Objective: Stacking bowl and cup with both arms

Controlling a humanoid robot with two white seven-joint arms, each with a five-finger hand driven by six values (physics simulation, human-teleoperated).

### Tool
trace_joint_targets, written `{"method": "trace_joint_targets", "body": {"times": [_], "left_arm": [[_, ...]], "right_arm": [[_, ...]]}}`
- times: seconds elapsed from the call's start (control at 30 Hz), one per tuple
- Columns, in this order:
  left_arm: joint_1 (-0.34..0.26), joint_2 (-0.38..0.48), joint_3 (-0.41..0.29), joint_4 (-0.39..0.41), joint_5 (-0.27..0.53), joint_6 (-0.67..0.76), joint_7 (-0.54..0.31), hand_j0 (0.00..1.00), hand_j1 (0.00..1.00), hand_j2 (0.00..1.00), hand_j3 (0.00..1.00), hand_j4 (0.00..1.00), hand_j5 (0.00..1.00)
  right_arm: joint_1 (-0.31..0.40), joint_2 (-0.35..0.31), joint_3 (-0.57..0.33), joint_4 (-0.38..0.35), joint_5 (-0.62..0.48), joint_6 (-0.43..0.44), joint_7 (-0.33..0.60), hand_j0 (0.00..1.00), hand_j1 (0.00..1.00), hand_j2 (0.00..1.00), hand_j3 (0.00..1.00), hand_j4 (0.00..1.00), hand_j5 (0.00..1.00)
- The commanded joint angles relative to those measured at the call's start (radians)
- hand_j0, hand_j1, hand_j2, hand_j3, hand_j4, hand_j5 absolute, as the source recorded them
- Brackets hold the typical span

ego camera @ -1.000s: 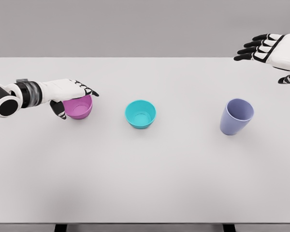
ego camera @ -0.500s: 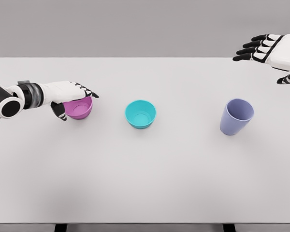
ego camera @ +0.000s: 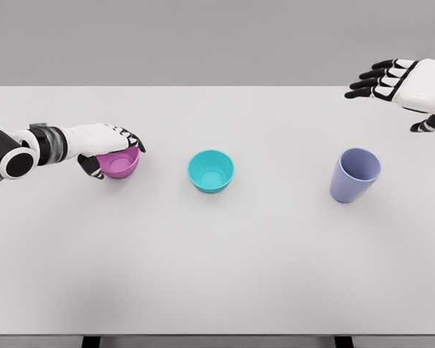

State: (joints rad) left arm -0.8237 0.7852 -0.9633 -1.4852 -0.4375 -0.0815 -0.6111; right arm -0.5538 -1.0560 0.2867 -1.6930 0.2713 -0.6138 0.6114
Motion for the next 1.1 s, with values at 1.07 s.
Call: {"method": "trace_joint_targets", "body": {"times": [1.07], "left_arm": [[-0.058, -0.001, 0.009, -0.225, 0.002, -0.081, 0.0, 0.68, 0.68, 0.68, 0.68, 0.68, 0.68]], "right_arm": [[0.003, 0.001, -0.001, 0.001, -0.004, 0.003, -0.001, 1.0, 1.0, 1.0, 1.0, 1.0, 1.0]]}}
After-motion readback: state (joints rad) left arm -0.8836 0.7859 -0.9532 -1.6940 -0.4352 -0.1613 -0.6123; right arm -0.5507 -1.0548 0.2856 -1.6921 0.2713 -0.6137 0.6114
